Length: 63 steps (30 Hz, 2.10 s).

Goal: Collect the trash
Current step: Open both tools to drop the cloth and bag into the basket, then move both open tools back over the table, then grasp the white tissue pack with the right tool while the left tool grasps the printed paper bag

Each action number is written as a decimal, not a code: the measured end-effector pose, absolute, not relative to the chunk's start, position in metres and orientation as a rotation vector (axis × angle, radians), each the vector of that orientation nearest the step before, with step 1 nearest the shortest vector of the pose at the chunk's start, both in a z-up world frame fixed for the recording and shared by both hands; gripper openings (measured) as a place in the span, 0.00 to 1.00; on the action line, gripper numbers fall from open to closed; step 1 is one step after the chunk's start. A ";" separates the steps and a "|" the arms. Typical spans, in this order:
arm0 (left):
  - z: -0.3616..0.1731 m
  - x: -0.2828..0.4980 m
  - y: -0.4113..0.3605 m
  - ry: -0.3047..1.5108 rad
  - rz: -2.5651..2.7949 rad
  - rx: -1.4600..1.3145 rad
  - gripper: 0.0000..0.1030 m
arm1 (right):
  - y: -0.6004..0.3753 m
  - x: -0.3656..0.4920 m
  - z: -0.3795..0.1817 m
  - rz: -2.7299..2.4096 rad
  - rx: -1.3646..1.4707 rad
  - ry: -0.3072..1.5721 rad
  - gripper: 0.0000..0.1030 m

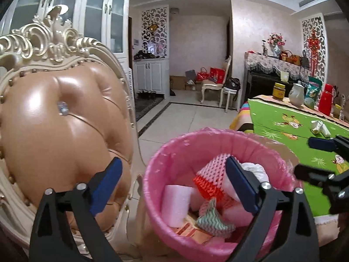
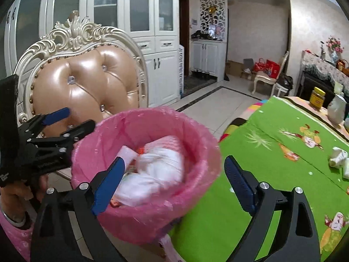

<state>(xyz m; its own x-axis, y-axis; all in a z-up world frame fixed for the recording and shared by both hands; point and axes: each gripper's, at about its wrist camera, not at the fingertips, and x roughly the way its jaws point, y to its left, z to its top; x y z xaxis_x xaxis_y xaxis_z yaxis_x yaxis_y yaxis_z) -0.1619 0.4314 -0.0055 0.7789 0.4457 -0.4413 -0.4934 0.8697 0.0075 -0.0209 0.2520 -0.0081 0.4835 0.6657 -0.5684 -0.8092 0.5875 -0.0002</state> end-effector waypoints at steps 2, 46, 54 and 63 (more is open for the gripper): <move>-0.001 -0.166 0.426 0.435 0.520 -0.106 0.95 | 0.241 -0.020 -0.004 0.896 -0.286 0.547 0.84; -0.025 0.218 0.139 0.719 -0.009 0.019 0.95 | -0.049 0.322 -0.066 0.199 -0.089 0.852 0.77; -0.045 0.264 0.112 0.789 -0.077 0.024 0.95 | -0.060 0.345 -0.075 0.275 -0.064 0.929 0.40; -0.049 0.310 0.070 0.809 -0.132 -0.014 0.95 | -0.114 0.318 -0.056 0.258 -0.028 0.839 0.39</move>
<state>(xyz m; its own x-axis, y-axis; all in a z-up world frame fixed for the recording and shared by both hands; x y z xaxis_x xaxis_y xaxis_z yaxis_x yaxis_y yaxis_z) 0.3102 0.0701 -0.0485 0.6826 -0.1229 -0.7204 0.1124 0.9917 -0.0627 0.3178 -0.1144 -0.0555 0.6385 0.2149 -0.7390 -0.2372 0.9684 0.0766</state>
